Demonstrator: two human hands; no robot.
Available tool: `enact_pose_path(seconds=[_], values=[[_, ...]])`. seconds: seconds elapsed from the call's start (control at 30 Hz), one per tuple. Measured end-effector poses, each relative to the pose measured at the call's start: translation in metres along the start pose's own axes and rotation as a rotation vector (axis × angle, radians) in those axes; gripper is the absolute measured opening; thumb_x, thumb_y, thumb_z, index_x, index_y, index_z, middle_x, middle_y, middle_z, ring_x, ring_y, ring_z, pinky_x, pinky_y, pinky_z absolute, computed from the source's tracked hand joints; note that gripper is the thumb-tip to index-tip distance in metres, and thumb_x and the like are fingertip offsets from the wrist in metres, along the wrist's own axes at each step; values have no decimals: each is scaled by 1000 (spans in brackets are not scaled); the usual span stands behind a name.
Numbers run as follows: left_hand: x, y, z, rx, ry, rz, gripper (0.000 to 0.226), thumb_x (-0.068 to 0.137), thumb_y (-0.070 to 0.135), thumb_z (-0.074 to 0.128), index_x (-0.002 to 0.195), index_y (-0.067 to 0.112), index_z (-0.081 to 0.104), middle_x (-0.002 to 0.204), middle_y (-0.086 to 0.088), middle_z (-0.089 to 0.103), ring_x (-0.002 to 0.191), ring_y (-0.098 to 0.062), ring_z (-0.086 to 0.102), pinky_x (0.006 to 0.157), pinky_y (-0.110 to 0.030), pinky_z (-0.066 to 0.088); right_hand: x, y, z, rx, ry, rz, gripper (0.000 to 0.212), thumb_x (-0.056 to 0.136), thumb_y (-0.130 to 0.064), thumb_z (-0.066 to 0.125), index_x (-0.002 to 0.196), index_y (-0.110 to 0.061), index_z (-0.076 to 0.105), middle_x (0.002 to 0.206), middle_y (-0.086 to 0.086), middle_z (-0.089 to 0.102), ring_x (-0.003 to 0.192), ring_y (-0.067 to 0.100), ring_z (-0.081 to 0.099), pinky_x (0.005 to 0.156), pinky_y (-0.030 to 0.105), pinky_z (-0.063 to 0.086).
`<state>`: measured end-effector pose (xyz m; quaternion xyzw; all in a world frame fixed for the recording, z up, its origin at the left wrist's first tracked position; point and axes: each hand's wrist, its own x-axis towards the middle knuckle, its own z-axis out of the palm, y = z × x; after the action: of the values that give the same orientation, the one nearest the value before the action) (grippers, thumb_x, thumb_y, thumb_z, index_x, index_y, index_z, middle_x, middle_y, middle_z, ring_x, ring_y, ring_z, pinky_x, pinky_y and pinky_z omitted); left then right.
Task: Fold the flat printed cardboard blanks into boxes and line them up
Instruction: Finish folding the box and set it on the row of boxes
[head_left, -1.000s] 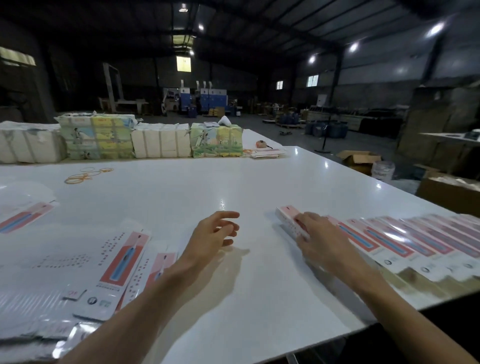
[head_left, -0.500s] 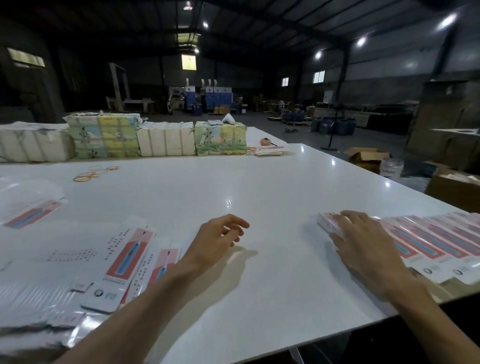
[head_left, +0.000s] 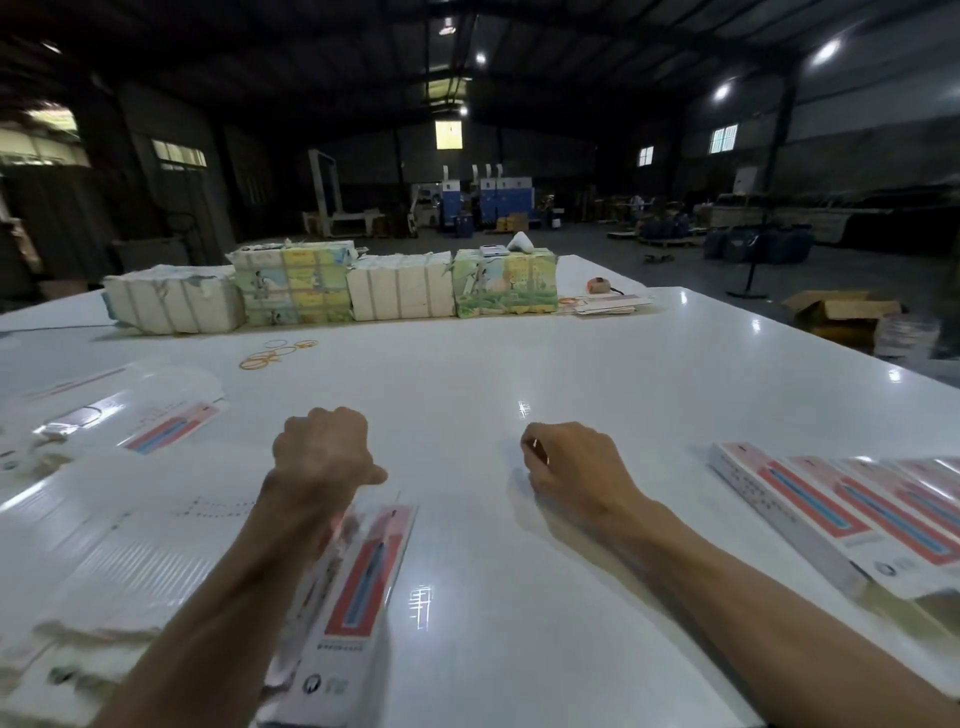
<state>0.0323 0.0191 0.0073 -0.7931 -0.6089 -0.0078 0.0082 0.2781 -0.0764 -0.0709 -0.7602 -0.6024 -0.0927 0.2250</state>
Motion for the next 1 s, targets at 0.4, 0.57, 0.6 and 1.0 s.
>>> enact_pose_path(seconds=[0.4,0.57,0.6,1.0], values=[[3,-33,2,-34,-141,-141,103,70,60,91,143,7,39,119,-9,67,106,-24,68,97,-41,57,-1,5,-4,182,22,-26,16,99,-26,49,94,-27,64,80,-10,69,76,17,61,72,35,52],[10,-31,2,-133,-113,-65,74,81,38,88,136,7,48,114,-12,65,95,-25,72,87,-41,63,-2,4,-4,210,43,-37,17,99,-24,49,91,-26,64,80,-10,68,76,15,61,73,37,53],[13,-28,0,-134,-96,-18,57,87,34,82,130,10,54,109,-9,65,91,-23,72,85,-39,63,-1,4,-4,218,46,-40,17,99,-24,50,91,-25,64,79,-10,68,75,14,60,73,37,53],[13,66,28,-1380,-497,439,40,101,38,66,134,16,60,114,-3,80,98,-29,79,71,-33,64,9,10,-9,429,454,-78,19,104,-13,60,119,-19,68,94,-15,68,77,13,67,70,40,62]])
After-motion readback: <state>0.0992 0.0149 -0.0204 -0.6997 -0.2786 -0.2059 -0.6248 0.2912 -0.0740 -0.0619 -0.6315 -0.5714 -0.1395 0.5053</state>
